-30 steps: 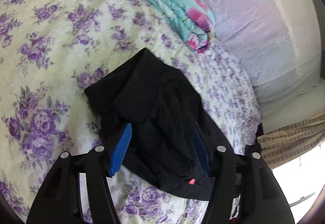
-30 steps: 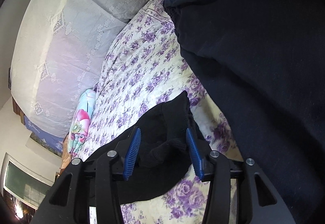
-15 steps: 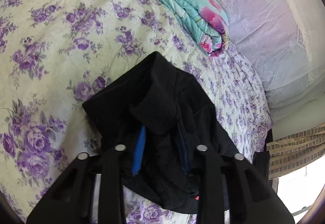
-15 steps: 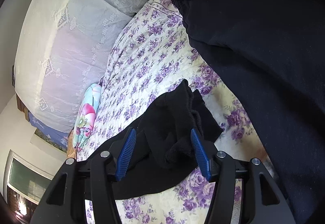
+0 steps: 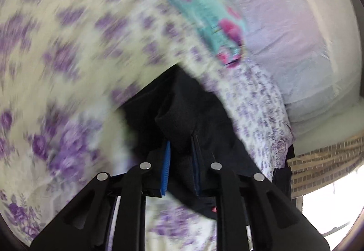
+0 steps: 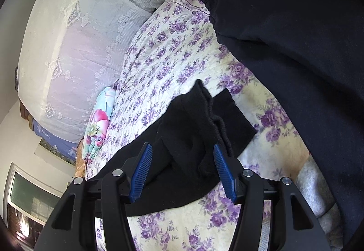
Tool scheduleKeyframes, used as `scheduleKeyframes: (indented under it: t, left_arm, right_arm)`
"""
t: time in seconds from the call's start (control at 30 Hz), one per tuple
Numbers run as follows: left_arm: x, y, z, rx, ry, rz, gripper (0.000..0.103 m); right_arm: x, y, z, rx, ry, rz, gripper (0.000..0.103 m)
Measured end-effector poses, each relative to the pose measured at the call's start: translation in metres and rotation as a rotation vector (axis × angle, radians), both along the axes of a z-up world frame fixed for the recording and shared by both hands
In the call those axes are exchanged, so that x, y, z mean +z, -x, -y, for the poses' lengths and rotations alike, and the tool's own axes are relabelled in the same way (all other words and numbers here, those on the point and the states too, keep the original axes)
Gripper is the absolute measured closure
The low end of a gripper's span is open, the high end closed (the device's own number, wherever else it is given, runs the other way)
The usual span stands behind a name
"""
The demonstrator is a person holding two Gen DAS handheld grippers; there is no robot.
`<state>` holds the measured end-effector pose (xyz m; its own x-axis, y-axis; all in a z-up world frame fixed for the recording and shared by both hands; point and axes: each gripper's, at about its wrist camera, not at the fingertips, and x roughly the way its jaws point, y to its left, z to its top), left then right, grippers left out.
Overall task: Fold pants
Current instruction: 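Lift and fold the pants with the left gripper while the right gripper holds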
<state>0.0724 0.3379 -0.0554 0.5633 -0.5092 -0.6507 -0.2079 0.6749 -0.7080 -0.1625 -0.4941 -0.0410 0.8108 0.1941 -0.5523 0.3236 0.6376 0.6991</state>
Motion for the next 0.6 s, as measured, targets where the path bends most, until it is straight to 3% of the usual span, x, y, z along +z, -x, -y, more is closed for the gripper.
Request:
scheduleKeyframes:
  t: [0.07,0.13,0.27,0.33,0.47,0.5,0.6]
  left_arm:
    - [-0.03,0.002,-0.01,0.018,0.072,-0.042,0.087]
    - [-0.032,0.004,-0.01,0.019,0.073,-0.02,0.087]
    - [0.0,0.013,0.0,0.018,-0.044,0.041,0.083]
    - [0.026,0.026,0.006,0.049,-0.15,0.111,0.083]
    - [0.063,0.039,0.031,-0.031,-0.161,0.233,0.082]
    - [0.069,0.038,0.044,-0.07,-0.171,0.248,0.078]
    - [0.074,0.026,0.087,-0.171,-0.196,0.268,0.051]
  right_arm:
    - [-0.001,0.0,0.002,-0.004,-0.006,-0.01,0.045]
    - [0.001,0.0,0.002,-0.002,-0.009,-0.009,0.045]
    - [0.007,0.001,-0.004,0.011,-0.003,0.006,0.045]
    - [0.005,0.003,-0.006,0.012,-0.014,0.001,0.045]
    - [-0.004,0.003,-0.001,-0.01,-0.047,-0.021,0.046]
    - [-0.006,0.004,0.0,-0.013,-0.057,-0.02,0.047]
    - [-0.011,0.003,0.001,-0.006,-0.099,-0.008,0.046]
